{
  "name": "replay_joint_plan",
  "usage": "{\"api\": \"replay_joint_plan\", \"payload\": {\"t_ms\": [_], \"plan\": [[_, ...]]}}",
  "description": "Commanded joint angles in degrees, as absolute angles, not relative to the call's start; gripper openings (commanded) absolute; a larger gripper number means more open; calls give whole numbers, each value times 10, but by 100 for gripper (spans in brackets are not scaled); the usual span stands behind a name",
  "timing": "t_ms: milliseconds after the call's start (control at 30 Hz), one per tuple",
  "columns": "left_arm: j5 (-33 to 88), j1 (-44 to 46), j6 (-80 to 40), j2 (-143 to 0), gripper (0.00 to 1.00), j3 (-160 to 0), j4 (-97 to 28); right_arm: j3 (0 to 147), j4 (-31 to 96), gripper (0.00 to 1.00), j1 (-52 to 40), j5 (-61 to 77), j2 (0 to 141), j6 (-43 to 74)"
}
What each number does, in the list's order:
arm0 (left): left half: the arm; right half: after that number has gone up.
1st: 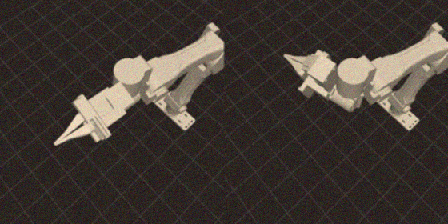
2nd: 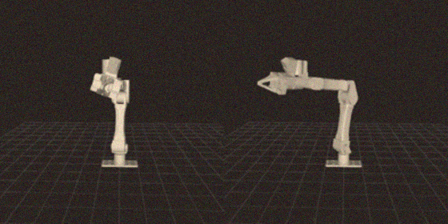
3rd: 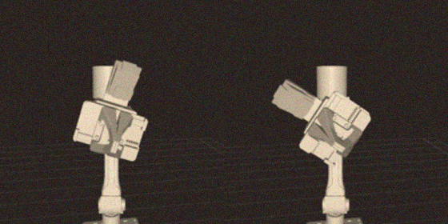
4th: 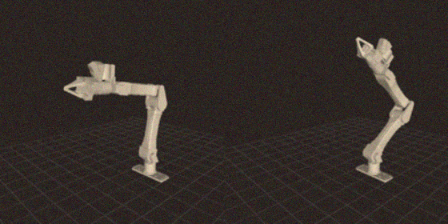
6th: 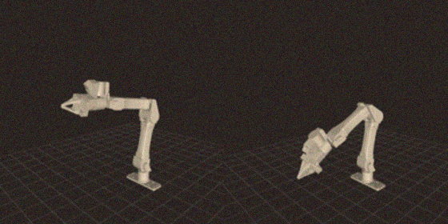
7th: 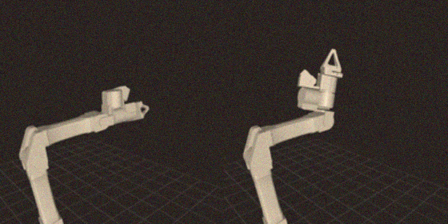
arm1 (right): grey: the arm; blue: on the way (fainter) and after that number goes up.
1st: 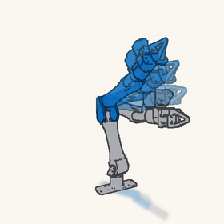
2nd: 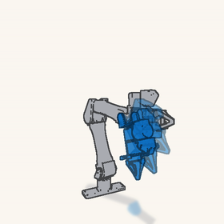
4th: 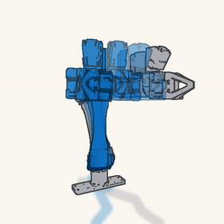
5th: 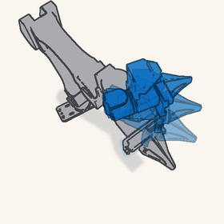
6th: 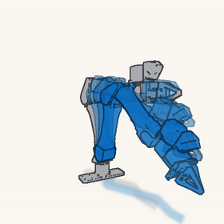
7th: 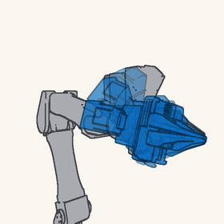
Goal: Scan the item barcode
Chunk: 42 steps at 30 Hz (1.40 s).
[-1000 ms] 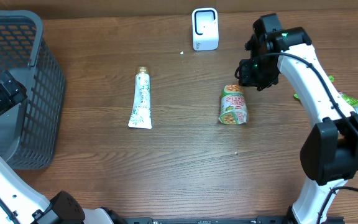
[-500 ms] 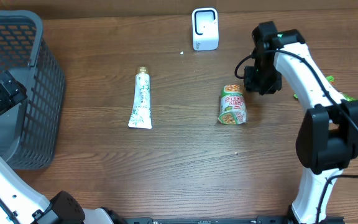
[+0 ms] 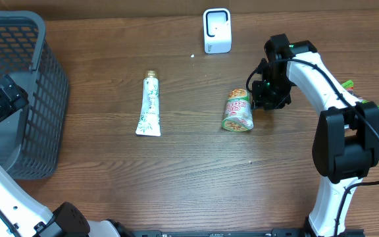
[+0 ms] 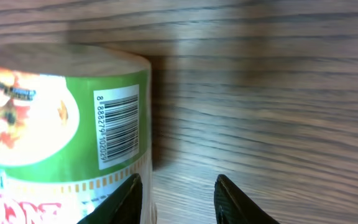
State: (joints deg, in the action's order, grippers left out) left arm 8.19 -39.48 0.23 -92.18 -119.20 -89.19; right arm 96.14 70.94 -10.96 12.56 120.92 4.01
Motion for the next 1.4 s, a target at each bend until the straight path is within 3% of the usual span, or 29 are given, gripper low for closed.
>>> {"api": "replay_joint_plan", "payload": {"t_ms": [0,467,1367], "plan": [[84,-396,11,-922,100,-1193,-891,960,703,39,-110,184,1209,11],[84,-396,11,-922,100,-1193,-891,1001,691,39,-153,256,1206,-5],[84,-396,11,-922,100,-1193,-891,1020,651,39,-243,197,1206,60]]}}
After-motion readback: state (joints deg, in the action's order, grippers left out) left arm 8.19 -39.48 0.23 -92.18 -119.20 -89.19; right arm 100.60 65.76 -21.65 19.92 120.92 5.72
